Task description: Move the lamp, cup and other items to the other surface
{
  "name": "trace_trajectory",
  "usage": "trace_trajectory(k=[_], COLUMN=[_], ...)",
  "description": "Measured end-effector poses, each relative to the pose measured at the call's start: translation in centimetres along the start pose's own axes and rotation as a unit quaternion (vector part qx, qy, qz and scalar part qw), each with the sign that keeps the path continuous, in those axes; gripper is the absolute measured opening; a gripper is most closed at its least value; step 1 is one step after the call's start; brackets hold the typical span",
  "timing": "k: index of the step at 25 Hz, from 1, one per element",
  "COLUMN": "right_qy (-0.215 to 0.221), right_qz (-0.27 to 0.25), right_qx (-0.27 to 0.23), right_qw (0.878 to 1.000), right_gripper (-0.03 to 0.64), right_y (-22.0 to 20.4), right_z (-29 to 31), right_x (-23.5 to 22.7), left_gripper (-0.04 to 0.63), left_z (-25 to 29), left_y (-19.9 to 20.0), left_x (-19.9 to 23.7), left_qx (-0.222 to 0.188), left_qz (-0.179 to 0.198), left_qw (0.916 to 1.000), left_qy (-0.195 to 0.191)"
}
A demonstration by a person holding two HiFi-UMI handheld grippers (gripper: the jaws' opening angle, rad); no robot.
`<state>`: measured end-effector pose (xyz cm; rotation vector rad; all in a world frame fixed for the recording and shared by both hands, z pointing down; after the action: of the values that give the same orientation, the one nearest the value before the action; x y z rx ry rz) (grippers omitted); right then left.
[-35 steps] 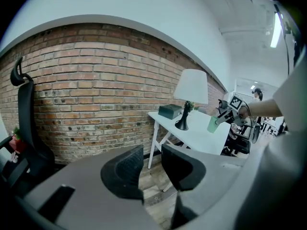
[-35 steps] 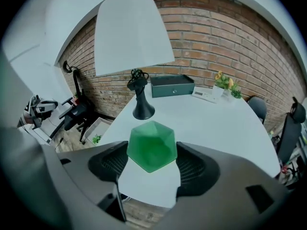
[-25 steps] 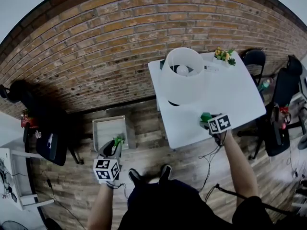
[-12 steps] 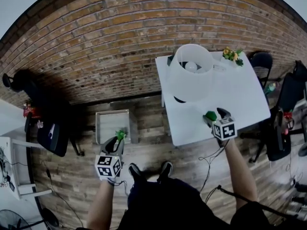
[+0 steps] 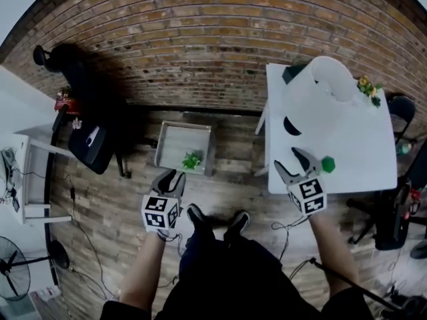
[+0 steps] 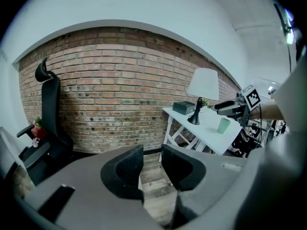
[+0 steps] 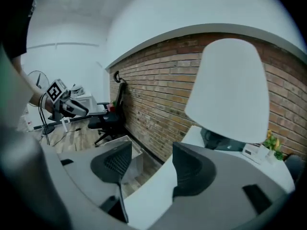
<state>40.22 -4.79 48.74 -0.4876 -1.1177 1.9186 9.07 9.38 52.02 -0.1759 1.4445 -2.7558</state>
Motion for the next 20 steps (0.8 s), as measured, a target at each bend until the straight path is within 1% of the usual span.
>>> trace_trajectory(k=[3,6,8,10,14,16,20], right_qy=[0.044,0.082,0.102,0.116,0.132,0.137,0.125], right_qz=[-0.011,-0.02,-0.029,-0.036,-0.047,-0.053,-0.041], right_qx=[0.009,0.021,0.022,0.025,0.036,0.037,0.053], right_qw=[0.999,0.996,0.994,0.992,0.989,0.989,0.99], right_gripper=[0.27,0.271,0.27,0.27,0.268,0.268,0.268], right_y=[1.1,2.2,2.7,3.1,4.1,4.6,5.6], right_z=[2.9,5.9,7.9,9.7,12.7,14.1,16.4], right_x=[4.8,8.9,11.3,13.4,17.3,18.8,20.9], left_gripper=[0.115,0.115,0.115,0.115,0.115,0.115,0.117], left_z=[-2.0,-3.5,-4.2,-4.6,-5.1,-5.1,-4.7], left_y=[-1.2,-2.8,-3.9,-4.8,-5.9,-6.4,-6.7], left_x=[2.0,4.7,6.4,8.0,11.1,12.5,15.5], left_qx=[0.005,0.004,0.002,0.005,0.002,0.007,0.005], left_qz=[-0.008,-0.019,-0.024,-0.027,-0.024,-0.023,-0.009], left_qw=[0.9999,0.9994,0.9991,0.999,0.9994,0.9996,0.9999], left_qy=[0.01,0.029,0.036,0.035,0.027,0.018,-0.001])
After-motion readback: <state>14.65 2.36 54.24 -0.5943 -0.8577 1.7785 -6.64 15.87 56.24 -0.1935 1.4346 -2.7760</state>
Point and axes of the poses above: the fingertips, and each gripper's own axes: z forward along the fingers, x to its left, y out of its top, the point moved 1 cm from there along -z, backward along the fingers, and after that the axes turned 3 degrees about y, right-handed, at the moved point
